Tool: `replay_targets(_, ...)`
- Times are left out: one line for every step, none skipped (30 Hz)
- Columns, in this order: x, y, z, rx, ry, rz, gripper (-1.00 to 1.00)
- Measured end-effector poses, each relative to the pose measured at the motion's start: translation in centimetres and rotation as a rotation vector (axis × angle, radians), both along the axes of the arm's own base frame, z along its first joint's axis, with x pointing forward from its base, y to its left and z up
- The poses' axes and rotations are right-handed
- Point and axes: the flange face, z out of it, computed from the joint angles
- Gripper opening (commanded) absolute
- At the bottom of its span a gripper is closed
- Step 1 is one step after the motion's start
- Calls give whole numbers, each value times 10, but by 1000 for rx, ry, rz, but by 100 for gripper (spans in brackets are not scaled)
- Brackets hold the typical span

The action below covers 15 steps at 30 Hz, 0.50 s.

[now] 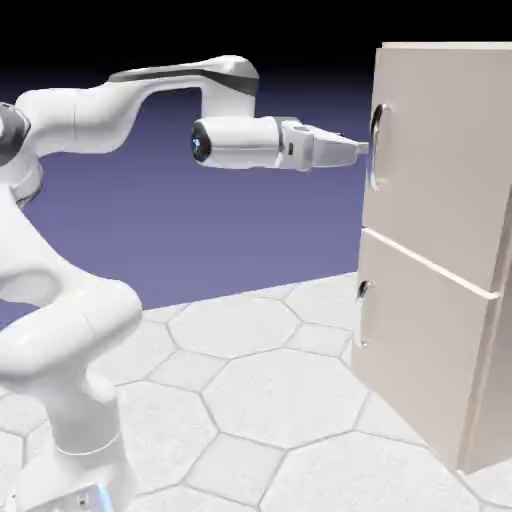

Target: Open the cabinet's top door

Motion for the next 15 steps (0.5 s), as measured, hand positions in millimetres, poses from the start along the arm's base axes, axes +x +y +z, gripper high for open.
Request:
replay_targets(4, 4, -4, -2, -9, 0, 0)
replay_targets(8, 8, -8, -4, -18, -1, 0)
replay_targets(12, 12, -12, -6, -26, -1, 0)
replay_targets(15, 15, -16, -7, -33, -2, 0)
replay_targets(15, 15, -16, -7, -33, -2, 0)
replay_targets(25, 16, -15, -9, -33, -2, 0)
replay_targets(34, 15, -15, -10, -32, -2, 0)
replay_targets(44, 15, -15, -10, -32, -2, 0)
replay_targets(53, 14, -15, -9, -32, -2, 0)
replay_targets(64, 13, -16, -7, -33, -2, 0)
replay_targets(65, 13, -16, -7, -33, -2, -100)
replay_targets(65, 13, -16, -7, -33, -2, -100)
replay_targets(65, 13, -16, -7, -33, -2, -100)
replay_targets(58, 10, -16, -7, -33, 20, -100)
replay_targets(51, 7, -16, -7, -33, 44, -100)
